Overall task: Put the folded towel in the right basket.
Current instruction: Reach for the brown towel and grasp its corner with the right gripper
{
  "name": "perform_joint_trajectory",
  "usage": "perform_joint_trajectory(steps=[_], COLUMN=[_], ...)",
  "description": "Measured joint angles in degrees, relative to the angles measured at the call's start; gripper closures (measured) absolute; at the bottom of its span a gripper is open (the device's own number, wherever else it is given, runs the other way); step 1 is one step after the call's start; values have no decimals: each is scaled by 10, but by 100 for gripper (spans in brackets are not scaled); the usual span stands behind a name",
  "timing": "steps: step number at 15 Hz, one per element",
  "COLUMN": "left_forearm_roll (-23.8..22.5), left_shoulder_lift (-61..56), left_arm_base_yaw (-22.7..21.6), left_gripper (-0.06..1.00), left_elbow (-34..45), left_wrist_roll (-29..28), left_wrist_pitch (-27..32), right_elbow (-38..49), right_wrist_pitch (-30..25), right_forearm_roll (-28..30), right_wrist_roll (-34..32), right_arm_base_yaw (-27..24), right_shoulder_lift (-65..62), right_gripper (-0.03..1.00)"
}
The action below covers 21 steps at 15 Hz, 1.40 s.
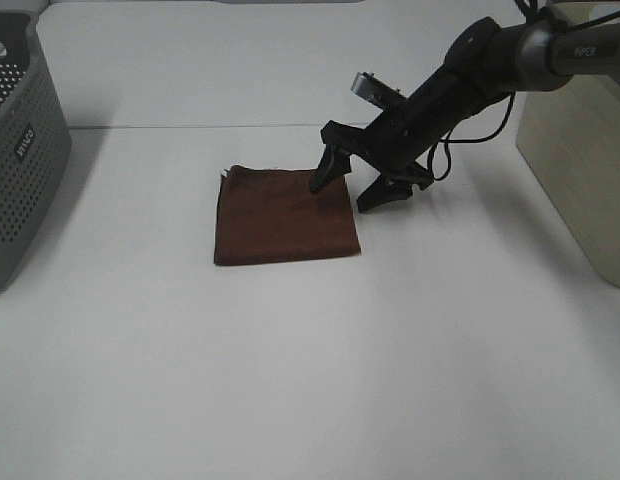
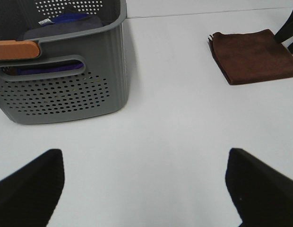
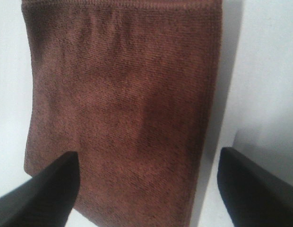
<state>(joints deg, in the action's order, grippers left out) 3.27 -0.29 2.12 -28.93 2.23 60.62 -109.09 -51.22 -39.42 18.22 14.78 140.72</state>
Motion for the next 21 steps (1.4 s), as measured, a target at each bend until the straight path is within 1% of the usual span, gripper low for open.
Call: perform_joint_trajectory(steps=[2,4,5,7,9,12,14,16,17,18,21], left_forearm_roll=[0,0,0,0,0,0,0,0,0,0,0], left_shoulder_lift=[0,0,0,0,0,0,0,0,0,0,0], left_arm_base_yaw=[0,0,0,0,0,0,0,0,0,0,0], left_gripper=[7,7,7,7,7,7,7,7,7,7,7], left_elbow=[0,0,0,0,0,0,0,0,0,0,0], left_wrist_roll=[0,0,0,0,0,0,0,0,0,0,0], left_wrist_pitch=[0,0,0,0,0,0,0,0,0,0,0], right_elbow=[-1,-16,-17,-17,-19,-22,-23,-24,-24,-24,-24], right_wrist_pitch=[5,-9,-9,-10,-10,-10,-5,14,22,29,37], right_forearm_roll=[26,83,95,100,89,25,10,2,0,1,21], right_wrist_roll=[-7,-26,-32,-34,-34,-22,-18,-18,-22,-30,-34], right_arm_base_yaw=[3,2,1,0,0,5,26,50,56,58,54], right_shoulder_lift=[0,0,0,0,3,17,22,26,29,31,37], right_gripper=[21,21,21,21,21,22,24,27,34,45,85])
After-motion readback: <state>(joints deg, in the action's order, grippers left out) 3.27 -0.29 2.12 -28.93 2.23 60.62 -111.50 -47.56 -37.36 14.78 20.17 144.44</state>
